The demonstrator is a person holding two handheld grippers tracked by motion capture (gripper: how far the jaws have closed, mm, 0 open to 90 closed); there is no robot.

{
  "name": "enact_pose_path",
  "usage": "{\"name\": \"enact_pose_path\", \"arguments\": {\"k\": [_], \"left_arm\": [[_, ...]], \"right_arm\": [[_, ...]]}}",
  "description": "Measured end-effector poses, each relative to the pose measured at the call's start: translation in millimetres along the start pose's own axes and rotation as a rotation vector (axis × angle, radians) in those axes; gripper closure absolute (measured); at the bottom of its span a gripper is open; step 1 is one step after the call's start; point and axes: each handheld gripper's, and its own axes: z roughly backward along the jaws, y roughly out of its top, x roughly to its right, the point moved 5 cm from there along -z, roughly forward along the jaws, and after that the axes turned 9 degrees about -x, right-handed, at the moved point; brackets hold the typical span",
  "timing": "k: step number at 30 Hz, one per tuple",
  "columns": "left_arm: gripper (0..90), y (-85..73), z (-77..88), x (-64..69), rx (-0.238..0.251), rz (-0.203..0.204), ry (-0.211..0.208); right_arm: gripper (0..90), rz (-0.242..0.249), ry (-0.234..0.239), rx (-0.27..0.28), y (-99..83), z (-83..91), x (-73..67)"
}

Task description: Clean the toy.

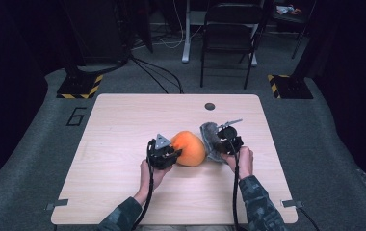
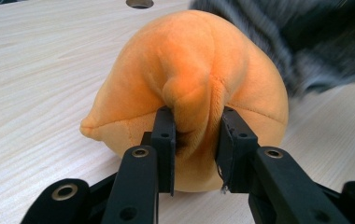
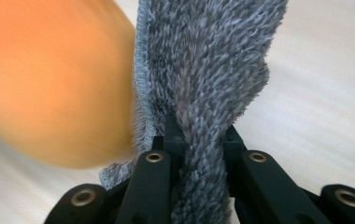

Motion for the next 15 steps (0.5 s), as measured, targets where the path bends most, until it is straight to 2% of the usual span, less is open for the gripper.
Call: {"name": "enact_pose_path", "arguments": {"k": [1, 3, 6, 7, 10, 12, 13, 15], "left_arm": [[70.5, 0.1, -0.2, 0.1, 0.002, 0.001, 0.002], [70.0, 0.3, -0.7, 0.3, 0.006, 0.001, 0.004], [67.2, 0.0, -0.1, -1.1, 0.004, -0.004, 0.008], [64.8, -0.2, 0.0, -1.9, 0.011, -0.011, 0.010], [53.5, -0.9, 3.2, -2.4, 0.027, -0.047, -0.024], [46.0, -0.9, 7.7, -2.3, 0.037, -0.079, -0.028], [42.9, -1.0, 8.2, -2.7, 0.044, -0.082, -0.008], [35.8, -1.8, 6.5, -3.3, 0.038, -0.098, -0.027]], "right_arm": [[79.3, -0.002, 0.023, 0.027, 3.3, 9.0, -4.0], [79.3, 0.030, 0.043, 0.057, 7.9, 18.9, -15.7], [79.4, 0.094, 0.050, 0.014, 7.9, 10.2, -35.2], [79.4, 0.112, 0.025, -0.001, 6.9, 3.8, -38.6], [79.5, 0.120, -0.013, -0.024, 3.8, -10.6, -38.0], [79.5, 0.103, 0.005, -0.020, 2.9, -12.2, -33.7], [79.5, 0.098, 0.000, -0.021, 2.5, -11.5, -31.5], [79.5, 0.096, -0.002, -0.020, 2.3, -12.1, -30.4]]}}
